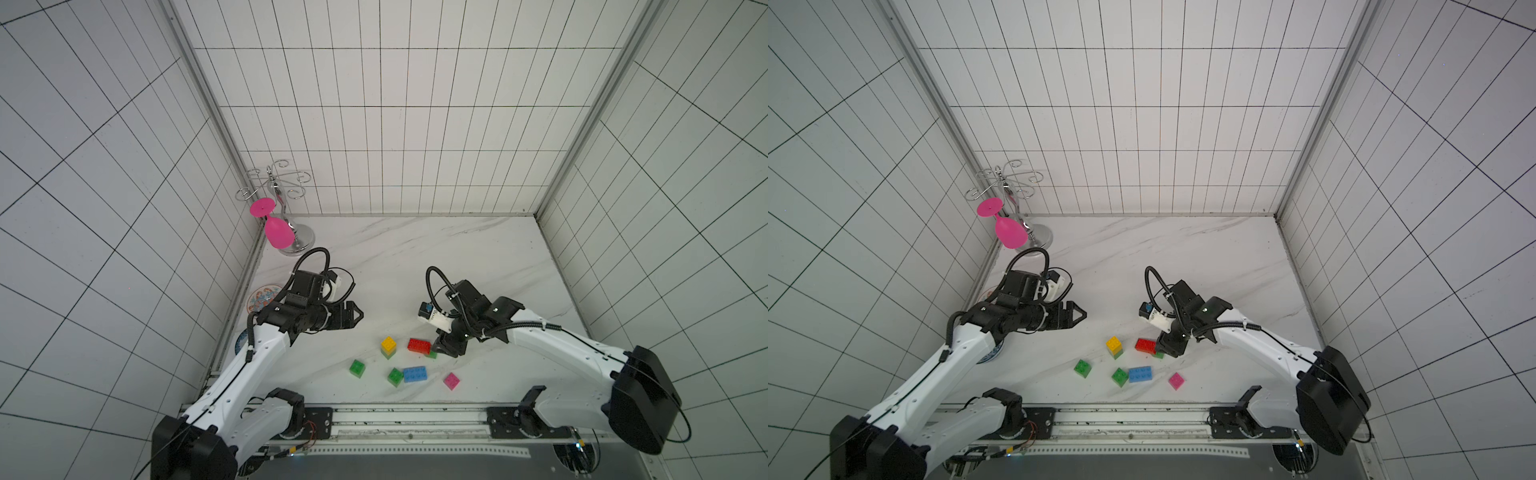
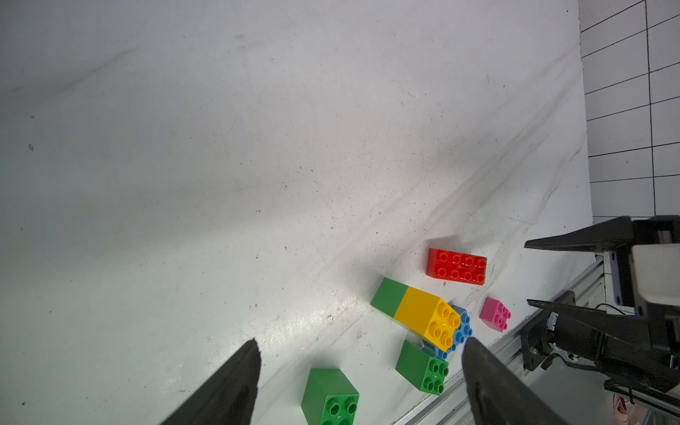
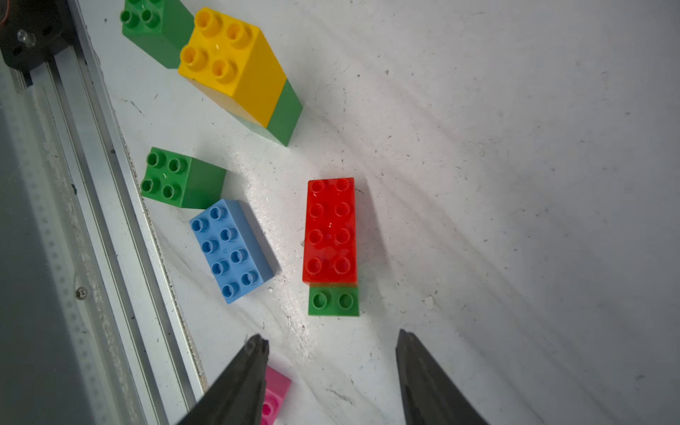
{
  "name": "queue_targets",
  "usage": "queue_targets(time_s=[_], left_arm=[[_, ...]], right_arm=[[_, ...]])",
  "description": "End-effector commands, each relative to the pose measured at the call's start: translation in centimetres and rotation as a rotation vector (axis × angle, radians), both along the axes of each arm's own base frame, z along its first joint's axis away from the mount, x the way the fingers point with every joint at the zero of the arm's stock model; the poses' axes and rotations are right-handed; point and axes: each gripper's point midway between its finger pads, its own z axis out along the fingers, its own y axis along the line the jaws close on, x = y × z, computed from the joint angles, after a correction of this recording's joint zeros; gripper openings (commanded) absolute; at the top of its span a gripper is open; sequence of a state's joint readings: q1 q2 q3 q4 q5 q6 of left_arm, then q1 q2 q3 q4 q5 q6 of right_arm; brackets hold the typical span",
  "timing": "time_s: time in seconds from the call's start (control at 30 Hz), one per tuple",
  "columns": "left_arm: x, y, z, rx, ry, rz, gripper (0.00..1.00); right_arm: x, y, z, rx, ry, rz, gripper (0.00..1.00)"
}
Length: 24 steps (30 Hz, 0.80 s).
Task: Assemble the letter r with lego
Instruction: Adjust the lego brick at the center of the board, then pick up the lego brick from the center of the board.
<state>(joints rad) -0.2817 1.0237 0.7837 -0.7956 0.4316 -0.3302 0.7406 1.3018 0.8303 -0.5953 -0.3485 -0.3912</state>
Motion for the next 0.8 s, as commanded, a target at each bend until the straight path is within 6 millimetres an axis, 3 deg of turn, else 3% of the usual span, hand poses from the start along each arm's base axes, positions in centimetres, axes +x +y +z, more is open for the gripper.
queue_targets(time_s=[0.0,0.33,0.77], left_arm=[[0.3,-0.3,0.5,-0.007,-0.035,-0.027,0.86],[0.2,-0.5,0.5,-0.017,-0.032,-0.039,0.86],[0.2,-0.6,0.5,-0.02,-0.032,-0.041,0.86]], right_arm=[[-0.2,0.5,-0.8,-0.001,-0.01,0.045,0.58],[0.6,0.8,-2.1,-0.053,0.001,0.021,0.58],[0.3,1.5,-3.5,-0.085,0.026,0.041,0.59]])
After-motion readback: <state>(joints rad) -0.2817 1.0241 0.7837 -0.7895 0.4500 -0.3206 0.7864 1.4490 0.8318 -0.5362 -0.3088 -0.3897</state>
